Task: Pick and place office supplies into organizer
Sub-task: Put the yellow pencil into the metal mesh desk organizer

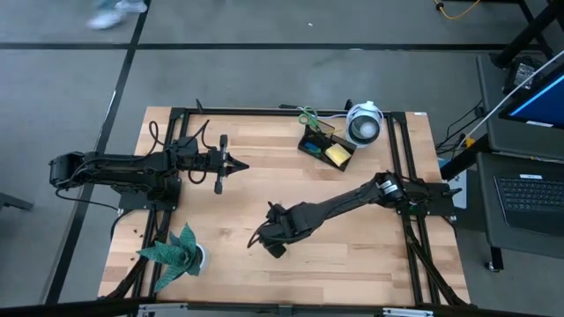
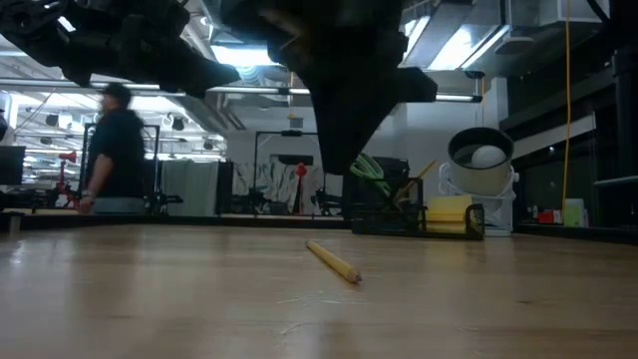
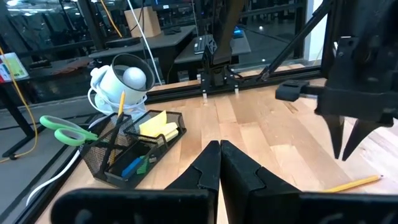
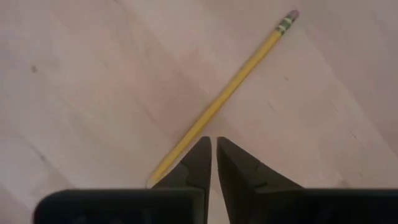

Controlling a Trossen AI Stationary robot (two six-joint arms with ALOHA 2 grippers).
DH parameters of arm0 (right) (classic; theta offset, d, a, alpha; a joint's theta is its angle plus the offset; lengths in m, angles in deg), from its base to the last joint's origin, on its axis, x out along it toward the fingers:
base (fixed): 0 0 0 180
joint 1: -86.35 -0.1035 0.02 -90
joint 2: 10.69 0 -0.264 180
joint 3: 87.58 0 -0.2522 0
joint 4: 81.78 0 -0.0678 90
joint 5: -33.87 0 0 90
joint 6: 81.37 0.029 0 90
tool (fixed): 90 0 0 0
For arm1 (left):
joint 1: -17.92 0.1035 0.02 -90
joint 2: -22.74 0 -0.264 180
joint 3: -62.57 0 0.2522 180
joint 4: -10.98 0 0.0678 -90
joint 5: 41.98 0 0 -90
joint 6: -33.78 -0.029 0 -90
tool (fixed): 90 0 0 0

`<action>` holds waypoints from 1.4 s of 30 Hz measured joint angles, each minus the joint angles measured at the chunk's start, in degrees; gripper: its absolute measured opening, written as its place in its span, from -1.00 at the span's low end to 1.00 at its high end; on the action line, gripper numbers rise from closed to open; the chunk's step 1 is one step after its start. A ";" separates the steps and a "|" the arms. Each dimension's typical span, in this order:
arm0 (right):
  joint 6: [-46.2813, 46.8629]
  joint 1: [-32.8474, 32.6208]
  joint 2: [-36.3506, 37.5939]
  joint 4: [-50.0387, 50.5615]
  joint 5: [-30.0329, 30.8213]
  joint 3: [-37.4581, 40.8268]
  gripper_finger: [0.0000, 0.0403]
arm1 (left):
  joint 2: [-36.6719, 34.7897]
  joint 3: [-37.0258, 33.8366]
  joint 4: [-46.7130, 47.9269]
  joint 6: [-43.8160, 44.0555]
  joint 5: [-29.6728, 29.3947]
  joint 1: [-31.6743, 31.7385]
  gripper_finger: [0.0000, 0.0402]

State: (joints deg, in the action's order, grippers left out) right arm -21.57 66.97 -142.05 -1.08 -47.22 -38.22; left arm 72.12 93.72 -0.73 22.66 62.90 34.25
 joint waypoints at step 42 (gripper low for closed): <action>-8.19 8.93 -9.28 -1.35 -2.92 -0.32 -0.20 | 0.00 0.00 0.04 0.92 -0.01 -0.01 -0.99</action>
State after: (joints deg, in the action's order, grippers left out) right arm -29.76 75.90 -151.33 -2.43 -50.15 -38.54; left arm 72.12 93.72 -0.70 23.59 62.89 34.24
